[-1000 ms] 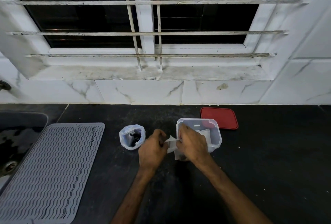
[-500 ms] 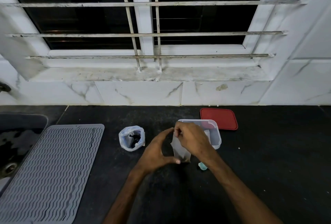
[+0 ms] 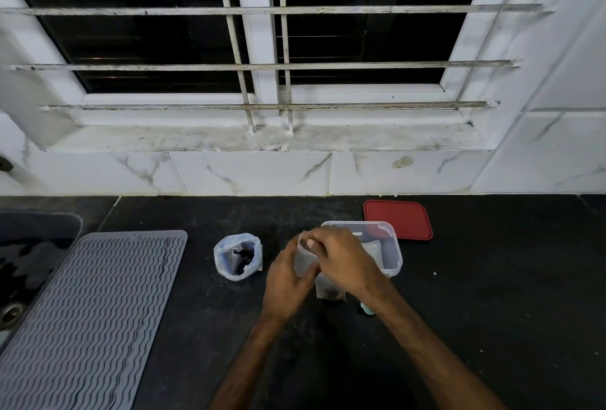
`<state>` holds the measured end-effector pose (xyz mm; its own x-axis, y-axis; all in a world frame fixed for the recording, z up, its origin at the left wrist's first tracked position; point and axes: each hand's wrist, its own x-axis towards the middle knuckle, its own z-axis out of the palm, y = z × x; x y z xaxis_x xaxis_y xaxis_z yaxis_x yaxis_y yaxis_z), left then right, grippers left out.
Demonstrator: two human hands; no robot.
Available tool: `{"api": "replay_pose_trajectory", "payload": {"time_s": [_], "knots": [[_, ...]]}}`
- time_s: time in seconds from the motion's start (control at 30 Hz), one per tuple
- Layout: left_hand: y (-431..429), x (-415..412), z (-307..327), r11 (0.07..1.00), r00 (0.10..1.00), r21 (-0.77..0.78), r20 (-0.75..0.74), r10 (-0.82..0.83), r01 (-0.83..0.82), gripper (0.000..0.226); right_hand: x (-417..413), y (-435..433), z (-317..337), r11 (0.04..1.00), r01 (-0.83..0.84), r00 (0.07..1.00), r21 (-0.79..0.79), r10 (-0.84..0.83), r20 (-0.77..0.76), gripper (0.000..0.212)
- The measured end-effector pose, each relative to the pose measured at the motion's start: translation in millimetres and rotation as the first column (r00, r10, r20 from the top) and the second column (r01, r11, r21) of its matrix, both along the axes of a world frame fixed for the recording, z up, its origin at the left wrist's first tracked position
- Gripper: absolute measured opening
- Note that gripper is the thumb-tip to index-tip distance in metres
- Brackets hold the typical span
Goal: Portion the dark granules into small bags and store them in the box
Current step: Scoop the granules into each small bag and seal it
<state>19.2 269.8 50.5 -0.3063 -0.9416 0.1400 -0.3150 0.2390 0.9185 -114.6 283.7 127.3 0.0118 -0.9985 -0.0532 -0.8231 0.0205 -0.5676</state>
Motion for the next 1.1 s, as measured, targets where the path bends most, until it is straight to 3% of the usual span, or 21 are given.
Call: {"api": "replay_pose_trajectory", "payload": {"time_s": [0.1, 0.23, 0.33, 0.43, 0.57, 0.67, 0.77, 0.83, 0.9, 1.1], "knots": [[-2.9, 6.3, 4.3, 0.999, 0.999, -0.046, -0.016, -0.028, 0.027, 0.052, -5.2, 5.7, 2.1, 0.998, -0.048, 0.990, 0.032, 0.044, 0.131, 0.040], [-3.8, 12.1, 7.0, 0.996, 0.997, -0.089, -0.075, -0.033, 0.026, 0.034, -16.3, 11.3, 4.1, 0.956, -0.168, 0.985, 0.242, 0.173, 0.000, 0.058], [-0.1, 11.2, 6.5, 0.995, 0.996, -0.085, -0.075, -0.050, 0.044, 0.034, -15.0, 8.8, 6.3, 0.942, -0.209, 0.978, 0.264, 0.206, 0.037, 0.083], [1.3, 10.1, 8.1, 0.997, 0.996, -0.060, -0.074, -0.042, 0.038, 0.025, -18.2, 4.4, 2.7, 0.928, -0.228, 0.970, 0.295, 0.242, -0.011, 0.082], [1.1, 8.4, 7.4, 0.990, 0.990, -0.043, -0.038, -0.139, 0.137, 0.055, -18.7, 1.6, -2.5, 0.941, -0.258, 0.965, 0.221, 0.263, 0.005, 0.105], [2.4, 6.8, 5.7, 0.996, 0.995, -0.040, -0.063, -0.078, 0.075, 0.042, -21.3, 1.5, -6.3, 0.933, -0.287, 0.957, 0.218, 0.273, 0.094, 0.087], [10.1, 5.7, -1.8, 0.999, 0.995, 0.012, -0.093, 0.045, -0.044, 0.034, -33.7, 7.5, -5.3, 0.962, -0.224, 0.963, 0.153, 0.194, 0.188, 0.041], [23.9, 2.6, -12.9, 0.995, 0.993, 0.076, -0.091, 0.074, -0.067, 0.032, -45.6, 15.5, -7.3, 0.987, -0.157, 0.962, 0.043, 0.143, 0.234, 0.022], [37.5, -2.6, -27.1, 0.989, 0.993, 0.125, -0.078, 0.084, -0.074, 0.035, -54.5, 25.1, -16.1, 0.994, -0.105, 0.976, 0.005, 0.102, 0.194, 0.015], [49.8, -21.2, -56.7, 0.968, 0.994, 0.225, 0.016, 0.112, -0.113, 0.043, -46.1, 48.1, -55.5, 0.967, -0.164, 0.986, 0.193, 0.160, 0.038, 0.020]]}}
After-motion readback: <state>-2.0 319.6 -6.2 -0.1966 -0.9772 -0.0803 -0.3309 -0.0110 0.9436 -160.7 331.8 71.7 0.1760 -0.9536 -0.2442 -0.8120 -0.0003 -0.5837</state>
